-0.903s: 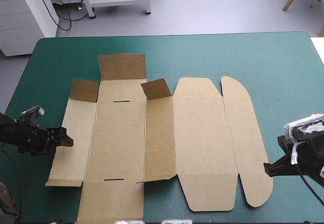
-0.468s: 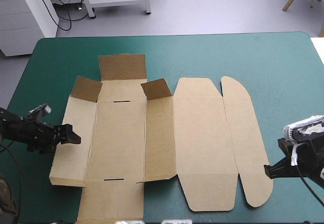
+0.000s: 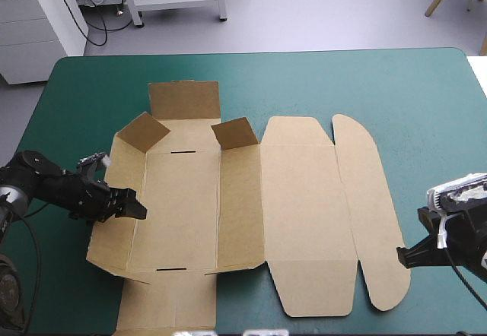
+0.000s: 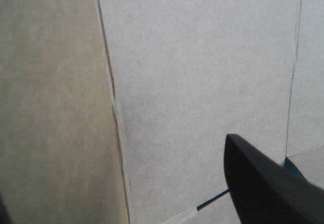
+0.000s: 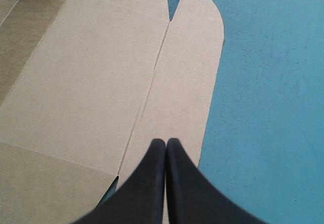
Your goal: Fold the box
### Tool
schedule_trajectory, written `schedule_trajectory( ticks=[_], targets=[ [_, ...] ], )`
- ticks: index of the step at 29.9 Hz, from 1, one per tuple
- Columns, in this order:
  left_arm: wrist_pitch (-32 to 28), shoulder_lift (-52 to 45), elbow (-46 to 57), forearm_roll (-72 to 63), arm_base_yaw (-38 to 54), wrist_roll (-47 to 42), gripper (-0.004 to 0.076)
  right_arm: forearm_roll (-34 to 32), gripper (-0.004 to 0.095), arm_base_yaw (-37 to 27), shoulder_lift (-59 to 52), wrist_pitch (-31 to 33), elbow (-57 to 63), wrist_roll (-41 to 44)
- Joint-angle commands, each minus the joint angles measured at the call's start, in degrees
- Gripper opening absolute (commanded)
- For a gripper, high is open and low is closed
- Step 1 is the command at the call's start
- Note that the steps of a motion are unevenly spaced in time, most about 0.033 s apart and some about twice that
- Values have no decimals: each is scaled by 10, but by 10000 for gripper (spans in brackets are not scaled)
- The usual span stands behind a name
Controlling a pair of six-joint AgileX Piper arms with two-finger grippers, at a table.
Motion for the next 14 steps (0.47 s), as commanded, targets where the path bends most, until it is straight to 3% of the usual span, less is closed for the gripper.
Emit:
schedule_trajectory(
  ticks=[1,6,9,14],
  targets=[
    [23,-19,-11,-29,-5,1,405,-9,-19,-4,3,-35,-11,-4],
    [4,-36,-13,-18,-5,-1,209,-9,-19,-4,3,-34,-11,-4],
    [-6,-47,-15,-8,-5,-8,4,-9,-19,-4,3,-34,-11,-4],
    [-11,-47,-15,0,-5,-10,-10,-5,-19,-4,3,-34,-11,-4]
  ],
)
